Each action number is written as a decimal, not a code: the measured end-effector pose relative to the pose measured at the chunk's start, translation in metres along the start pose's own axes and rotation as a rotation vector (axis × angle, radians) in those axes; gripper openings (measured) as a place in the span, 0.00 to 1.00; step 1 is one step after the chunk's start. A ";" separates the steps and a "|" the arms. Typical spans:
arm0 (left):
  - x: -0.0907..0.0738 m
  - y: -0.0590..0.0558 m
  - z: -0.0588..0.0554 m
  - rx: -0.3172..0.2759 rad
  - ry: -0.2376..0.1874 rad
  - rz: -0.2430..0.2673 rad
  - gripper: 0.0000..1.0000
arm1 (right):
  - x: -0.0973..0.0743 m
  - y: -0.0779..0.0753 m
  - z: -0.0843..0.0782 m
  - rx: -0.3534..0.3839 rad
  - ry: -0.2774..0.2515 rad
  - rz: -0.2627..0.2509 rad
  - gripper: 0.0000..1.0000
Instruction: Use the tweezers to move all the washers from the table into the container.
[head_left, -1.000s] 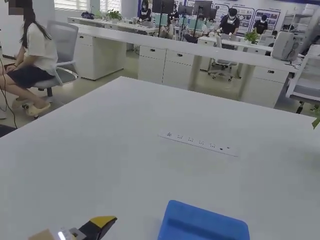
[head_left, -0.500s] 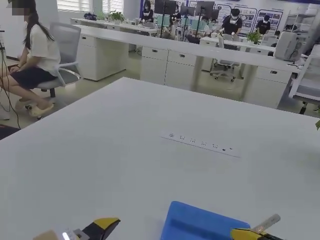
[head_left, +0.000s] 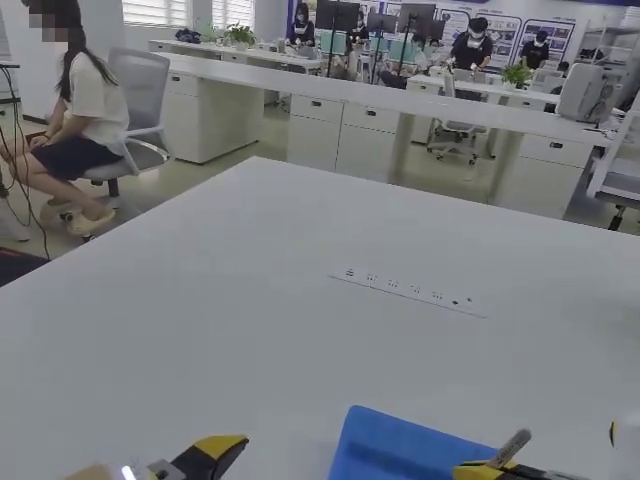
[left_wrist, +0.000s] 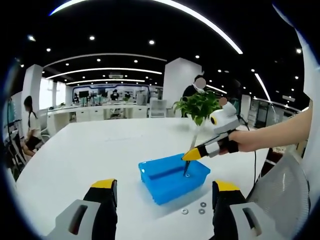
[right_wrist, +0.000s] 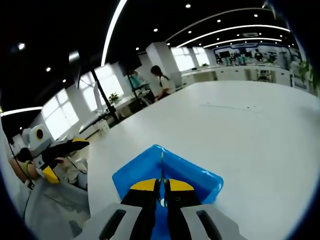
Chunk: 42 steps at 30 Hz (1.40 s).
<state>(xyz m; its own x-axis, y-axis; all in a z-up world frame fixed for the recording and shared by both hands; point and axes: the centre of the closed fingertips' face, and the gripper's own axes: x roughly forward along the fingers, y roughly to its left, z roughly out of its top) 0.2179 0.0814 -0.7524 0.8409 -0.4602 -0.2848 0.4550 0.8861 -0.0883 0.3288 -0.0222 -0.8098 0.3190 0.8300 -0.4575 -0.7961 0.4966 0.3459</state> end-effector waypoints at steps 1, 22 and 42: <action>0.000 0.000 0.000 -0.005 0.000 -0.001 0.79 | 0.001 -0.002 -0.003 -0.024 0.021 -0.002 0.03; -0.003 0.001 0.012 -0.041 -0.072 0.002 0.80 | 0.011 -0.004 -0.015 -0.201 0.125 -0.023 0.04; -0.002 -0.001 0.010 -0.036 -0.061 -0.009 0.80 | -0.030 0.042 0.026 -0.271 -0.078 0.002 0.04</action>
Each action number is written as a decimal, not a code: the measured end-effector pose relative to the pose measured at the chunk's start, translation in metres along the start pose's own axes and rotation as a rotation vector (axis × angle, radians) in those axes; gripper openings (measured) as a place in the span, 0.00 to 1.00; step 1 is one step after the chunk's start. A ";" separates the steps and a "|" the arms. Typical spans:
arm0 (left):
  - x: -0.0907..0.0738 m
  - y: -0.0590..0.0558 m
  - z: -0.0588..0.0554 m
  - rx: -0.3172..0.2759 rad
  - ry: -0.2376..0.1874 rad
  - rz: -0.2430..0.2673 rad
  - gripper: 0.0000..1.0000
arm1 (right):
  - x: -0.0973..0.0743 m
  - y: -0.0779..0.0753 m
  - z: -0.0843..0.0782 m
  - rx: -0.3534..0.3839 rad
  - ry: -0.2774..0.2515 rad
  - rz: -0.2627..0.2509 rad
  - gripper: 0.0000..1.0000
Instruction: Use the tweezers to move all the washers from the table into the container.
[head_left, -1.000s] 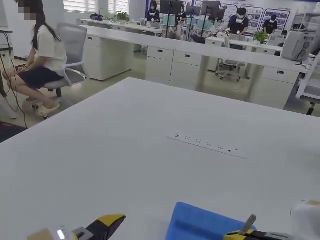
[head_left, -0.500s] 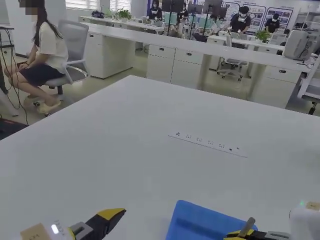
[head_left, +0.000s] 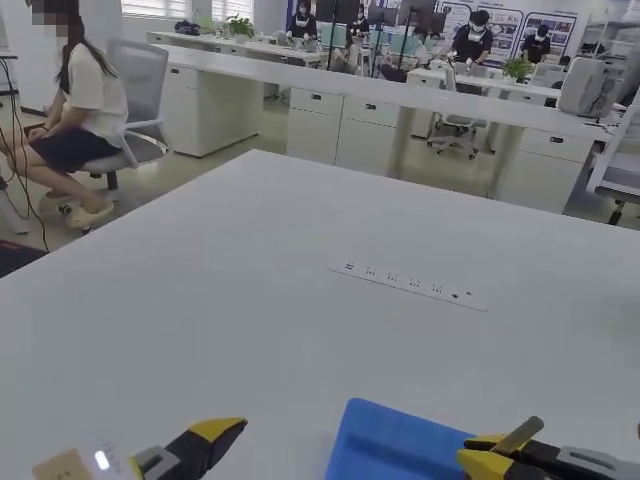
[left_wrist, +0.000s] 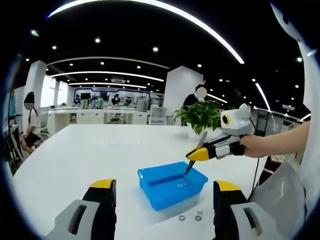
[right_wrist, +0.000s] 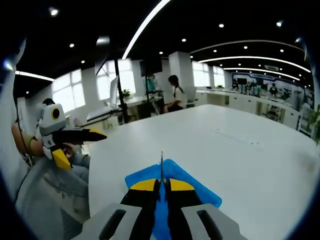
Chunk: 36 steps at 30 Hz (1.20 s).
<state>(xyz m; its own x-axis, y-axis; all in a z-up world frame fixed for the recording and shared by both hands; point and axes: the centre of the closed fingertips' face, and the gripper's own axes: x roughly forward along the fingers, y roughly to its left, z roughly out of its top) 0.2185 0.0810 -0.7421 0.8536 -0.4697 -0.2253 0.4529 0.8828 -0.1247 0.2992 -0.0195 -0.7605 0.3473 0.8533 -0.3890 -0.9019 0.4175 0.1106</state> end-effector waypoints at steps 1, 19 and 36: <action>0.000 0.000 -0.001 0.004 0.004 -0.002 0.80 | -0.001 0.004 0.001 0.012 -0.003 0.009 0.04; 0.001 -0.003 -0.005 0.017 0.025 -0.014 0.79 | -0.002 0.062 -0.056 0.149 0.118 0.117 0.04; 0.001 -0.003 -0.005 0.019 0.029 -0.013 0.79 | 0.005 0.061 -0.085 0.205 0.180 0.120 0.04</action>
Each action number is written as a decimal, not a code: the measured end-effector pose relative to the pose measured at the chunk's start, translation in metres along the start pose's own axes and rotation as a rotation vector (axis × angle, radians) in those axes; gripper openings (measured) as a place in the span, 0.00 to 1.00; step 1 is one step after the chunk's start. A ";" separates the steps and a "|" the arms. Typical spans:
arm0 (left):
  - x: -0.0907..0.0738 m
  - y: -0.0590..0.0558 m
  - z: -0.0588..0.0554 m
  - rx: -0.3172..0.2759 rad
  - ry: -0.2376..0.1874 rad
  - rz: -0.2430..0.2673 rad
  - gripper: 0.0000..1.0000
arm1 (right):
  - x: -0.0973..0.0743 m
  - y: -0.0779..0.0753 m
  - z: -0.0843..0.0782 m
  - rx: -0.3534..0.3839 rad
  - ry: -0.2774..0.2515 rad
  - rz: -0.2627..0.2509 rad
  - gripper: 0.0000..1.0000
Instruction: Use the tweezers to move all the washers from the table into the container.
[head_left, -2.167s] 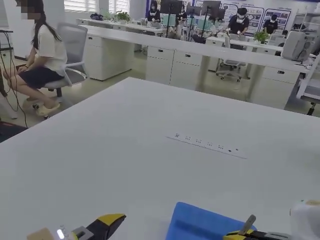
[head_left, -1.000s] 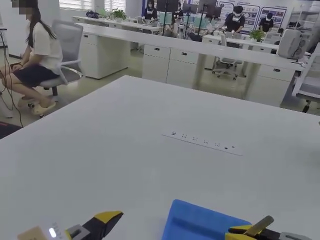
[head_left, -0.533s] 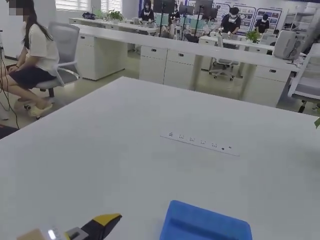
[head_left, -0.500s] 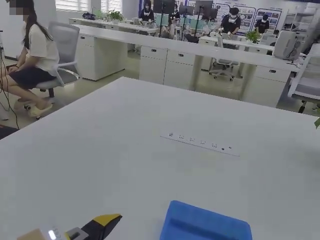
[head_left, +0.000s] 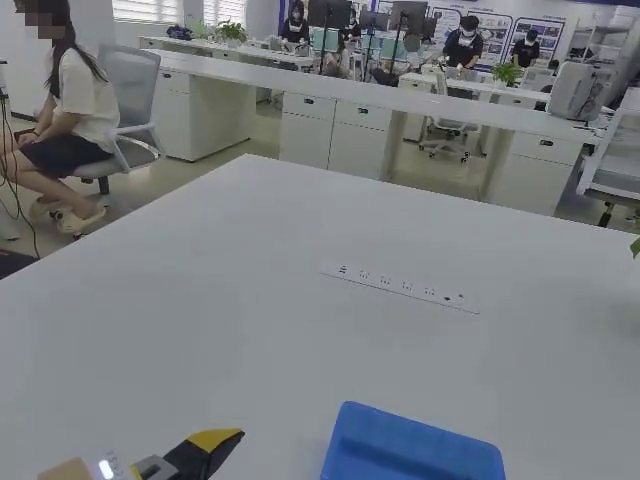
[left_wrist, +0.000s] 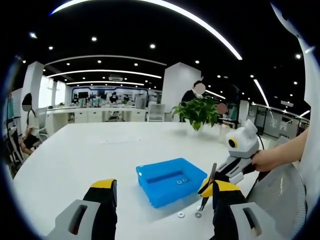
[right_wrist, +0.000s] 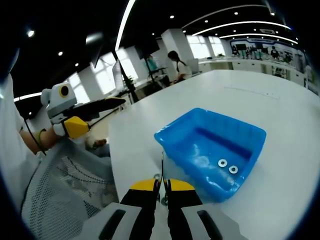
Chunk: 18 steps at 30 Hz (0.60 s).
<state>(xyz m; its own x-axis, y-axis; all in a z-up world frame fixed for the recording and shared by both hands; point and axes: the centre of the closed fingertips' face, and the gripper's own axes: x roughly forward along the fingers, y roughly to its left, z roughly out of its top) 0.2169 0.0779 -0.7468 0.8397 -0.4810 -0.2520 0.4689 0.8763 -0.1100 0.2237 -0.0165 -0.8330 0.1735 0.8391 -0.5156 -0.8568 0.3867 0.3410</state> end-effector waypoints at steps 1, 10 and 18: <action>0.000 0.000 0.000 0.001 0.002 -0.001 0.79 | 0.001 0.000 -0.001 -0.009 0.006 0.001 0.04; 0.000 0.000 -0.002 0.005 0.008 -0.001 0.79 | 0.005 0.015 -0.007 -0.203 0.064 0.008 0.05; 0.001 -0.001 -0.002 0.008 0.010 -0.002 0.79 | 0.010 0.022 -0.007 -0.254 0.048 0.004 0.05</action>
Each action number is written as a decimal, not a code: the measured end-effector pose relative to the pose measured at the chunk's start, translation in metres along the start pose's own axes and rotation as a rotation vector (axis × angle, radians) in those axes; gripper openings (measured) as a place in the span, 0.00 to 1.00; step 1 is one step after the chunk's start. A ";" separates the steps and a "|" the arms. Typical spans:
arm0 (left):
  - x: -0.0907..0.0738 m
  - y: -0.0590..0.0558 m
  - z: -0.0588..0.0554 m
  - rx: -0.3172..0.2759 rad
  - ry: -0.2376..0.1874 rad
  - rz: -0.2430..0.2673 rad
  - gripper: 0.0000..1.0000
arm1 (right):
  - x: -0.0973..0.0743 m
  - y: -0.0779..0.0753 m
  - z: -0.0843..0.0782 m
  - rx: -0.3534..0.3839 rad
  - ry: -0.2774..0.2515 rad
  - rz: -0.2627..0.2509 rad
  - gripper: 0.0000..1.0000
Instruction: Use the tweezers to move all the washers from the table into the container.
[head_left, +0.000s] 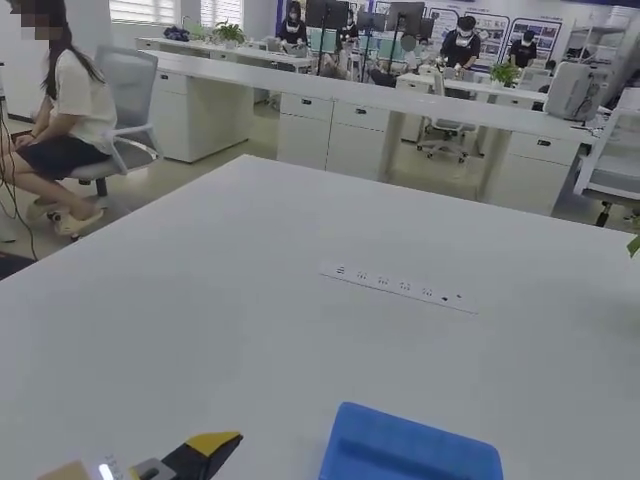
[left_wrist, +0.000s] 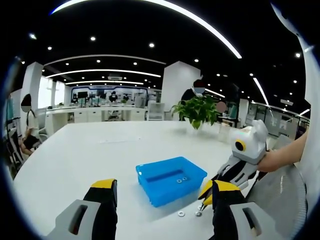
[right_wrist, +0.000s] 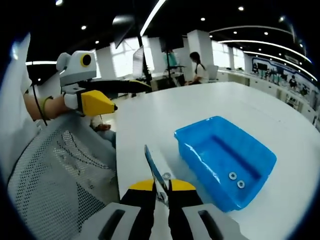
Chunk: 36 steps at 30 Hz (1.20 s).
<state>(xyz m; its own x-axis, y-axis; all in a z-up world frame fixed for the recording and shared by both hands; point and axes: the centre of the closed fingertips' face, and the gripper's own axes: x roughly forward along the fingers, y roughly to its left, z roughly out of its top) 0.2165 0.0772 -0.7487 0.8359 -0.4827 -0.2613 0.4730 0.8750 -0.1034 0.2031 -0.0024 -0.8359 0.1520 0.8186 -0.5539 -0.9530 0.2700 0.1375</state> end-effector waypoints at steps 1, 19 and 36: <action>0.000 0.000 0.000 0.001 0.001 -0.001 0.79 | -0.001 -0.003 -0.001 -0.031 0.010 -0.015 0.05; -0.001 0.000 0.001 0.000 -0.002 -0.001 0.79 | -0.007 -0.024 0.008 0.182 -0.014 -0.059 0.03; -0.002 0.000 0.000 0.001 0.001 0.002 0.78 | -0.032 -0.049 0.076 0.357 -0.237 0.010 0.03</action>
<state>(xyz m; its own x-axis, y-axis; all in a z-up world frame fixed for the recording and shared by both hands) 0.2152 0.0778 -0.7482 0.8363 -0.4812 -0.2628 0.4720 0.8757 -0.1016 0.2644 -0.0033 -0.7627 0.2386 0.9047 -0.3529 -0.8103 0.3857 0.4411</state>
